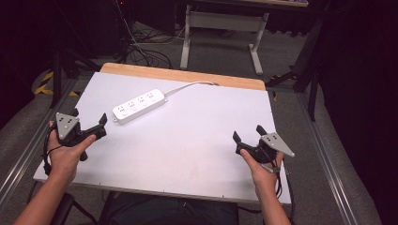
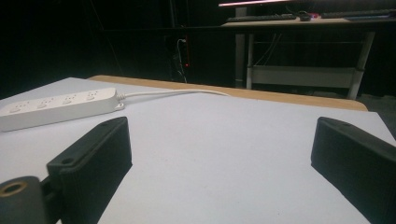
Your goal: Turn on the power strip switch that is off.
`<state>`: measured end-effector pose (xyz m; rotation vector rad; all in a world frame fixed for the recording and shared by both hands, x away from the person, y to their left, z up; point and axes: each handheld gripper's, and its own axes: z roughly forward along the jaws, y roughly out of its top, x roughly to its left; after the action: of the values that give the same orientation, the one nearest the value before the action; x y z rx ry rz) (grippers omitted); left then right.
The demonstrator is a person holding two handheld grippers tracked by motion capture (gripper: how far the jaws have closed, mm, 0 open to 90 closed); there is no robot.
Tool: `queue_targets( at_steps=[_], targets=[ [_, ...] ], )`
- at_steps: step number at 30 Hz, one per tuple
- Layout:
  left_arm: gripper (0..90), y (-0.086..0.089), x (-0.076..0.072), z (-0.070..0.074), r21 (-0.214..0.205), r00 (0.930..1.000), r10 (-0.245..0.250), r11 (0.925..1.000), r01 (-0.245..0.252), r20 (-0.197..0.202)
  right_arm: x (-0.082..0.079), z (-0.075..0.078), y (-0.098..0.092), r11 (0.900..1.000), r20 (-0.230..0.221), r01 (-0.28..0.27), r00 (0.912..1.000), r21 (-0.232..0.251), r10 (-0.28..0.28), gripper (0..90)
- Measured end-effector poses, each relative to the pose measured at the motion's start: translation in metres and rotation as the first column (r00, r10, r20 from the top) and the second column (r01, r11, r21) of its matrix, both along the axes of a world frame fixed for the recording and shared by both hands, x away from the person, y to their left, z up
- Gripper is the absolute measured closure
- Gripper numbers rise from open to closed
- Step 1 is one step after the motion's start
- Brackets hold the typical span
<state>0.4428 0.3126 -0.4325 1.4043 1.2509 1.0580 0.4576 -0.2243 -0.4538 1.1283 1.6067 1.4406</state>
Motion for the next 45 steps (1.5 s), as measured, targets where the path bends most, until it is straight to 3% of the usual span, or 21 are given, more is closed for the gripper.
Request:
queue_targets(
  at_steps=[14, 17, 25, 39, 45],
  targets=[
    [10.4, -0.0015, 0.0012, 0.0006, -0.001, 1.0000, 0.001, 1.0000, -0.001, 0.000, -0.0023, 0.0000, -0.0016, 1.0000, 0.003, 0.004, 1.0000, 0.000, -0.004, 5.8],
    [26.9, -0.0008, 0.0008, 0.0003, 0.003, 0.9998, -0.021, 0.9998, 0.021, -0.003, -0.0025, 0.0001, -0.0020, 1.0000, 0.003, 0.004, 1.0000, 0.003, -0.004, 5.8],
    [55.6, 0.0015, -0.0018, 0.0007, -0.004, 0.9973, -0.073, 0.9973, 0.073, 0.005, -0.0016, -0.0002, -0.0010, 1.0000, -0.006, -0.001, 1.0000, 0.006, 0.001, 6.0],
    [73.0, 0.0025, -0.0015, -0.0003, 0.024, 0.9966, -0.082, 0.9963, 0.082, -0.008, -0.0008, -0.0012, -0.0004, 1.0000, -0.019, -0.008, 0.9998, 0.005, 0.008, 6.0],
    [80.7, 0.0054, -0.0001, -0.0001, 0.008, 0.9969, -0.075, 0.9972, 0.075, -0.023, -0.0006, -0.0018, -0.0005, 0.9999, -0.023, -0.015, 0.9996, 0.003, 0.015, 6.0]
  ],
)
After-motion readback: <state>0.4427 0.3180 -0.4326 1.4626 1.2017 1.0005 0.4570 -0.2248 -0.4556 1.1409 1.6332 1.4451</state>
